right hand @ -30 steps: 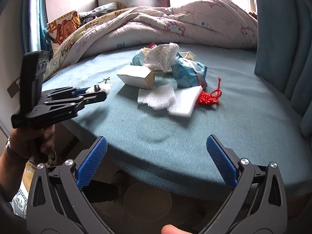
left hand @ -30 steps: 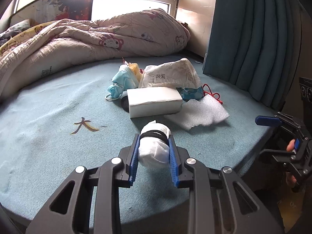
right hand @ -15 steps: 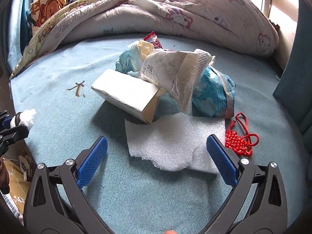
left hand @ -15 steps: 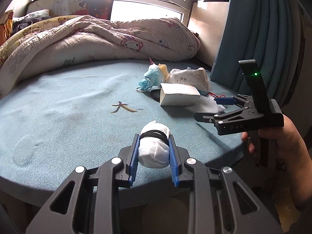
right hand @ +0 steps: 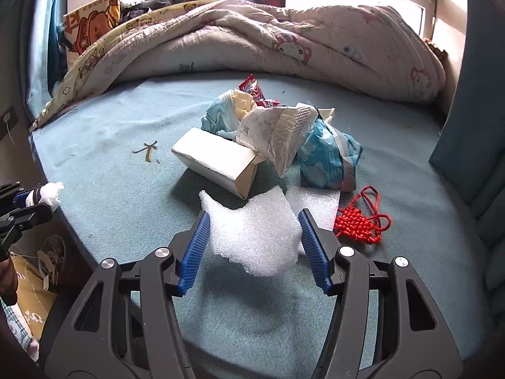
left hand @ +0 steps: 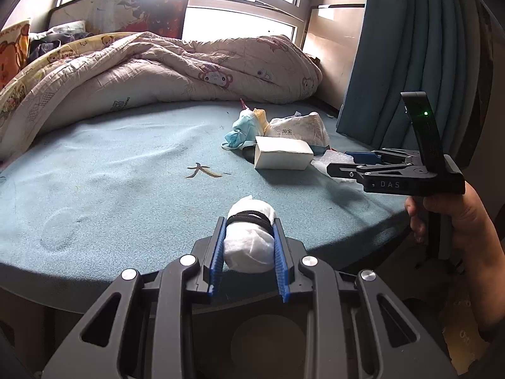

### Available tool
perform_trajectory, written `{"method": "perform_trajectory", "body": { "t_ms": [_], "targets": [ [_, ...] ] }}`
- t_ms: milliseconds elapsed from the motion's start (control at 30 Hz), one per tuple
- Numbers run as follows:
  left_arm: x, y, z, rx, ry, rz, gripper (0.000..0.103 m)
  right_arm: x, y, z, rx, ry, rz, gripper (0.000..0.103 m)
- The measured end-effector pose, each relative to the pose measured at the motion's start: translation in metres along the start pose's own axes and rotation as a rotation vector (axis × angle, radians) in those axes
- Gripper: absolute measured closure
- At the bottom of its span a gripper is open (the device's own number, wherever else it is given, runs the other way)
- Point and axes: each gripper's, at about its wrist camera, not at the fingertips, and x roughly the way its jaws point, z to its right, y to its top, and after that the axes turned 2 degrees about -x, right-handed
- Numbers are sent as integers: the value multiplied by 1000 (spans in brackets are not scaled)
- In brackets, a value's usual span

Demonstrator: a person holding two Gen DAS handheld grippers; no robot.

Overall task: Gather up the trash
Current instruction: 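Grasp the white wrapped ball with the left gripper while the right gripper grasps the white foam sheet, then carry both items over the white bin and open both grippers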

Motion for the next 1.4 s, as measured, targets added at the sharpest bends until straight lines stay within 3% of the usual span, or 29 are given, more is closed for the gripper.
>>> {"method": "perform_trajectory", "body": {
  "t_ms": [267, 467, 633, 767, 1067, 1233, 1400],
  "targets": [
    [-32, -10, 24, 22, -16, 9, 77, -70, -32, -20, -29, 76, 58, 48],
    [-47, -35, 39, 37, -12, -11, 77, -113, -83, -51, -86, 109, 77, 48],
    [-48, -67, 47, 14, -49, -63, 77, -123, -126, -65, -63, 157, 62, 48],
    [-39, -103, 53, 13, -57, -119, 77, -101, -167, -77, -73, 174, 5, 47],
    [32, -192, 41, -39, -90, -319, 77, 10, -267, -83, 25, 203, -259, 47],
    [65, -215, 35, -61, -98, -390, 77, 59, -295, -89, 27, 223, -361, 47],
    [97, -229, 30, -51, -162, -435, 76, 95, -307, -93, 11, 217, -393, 46]
  ]
}}
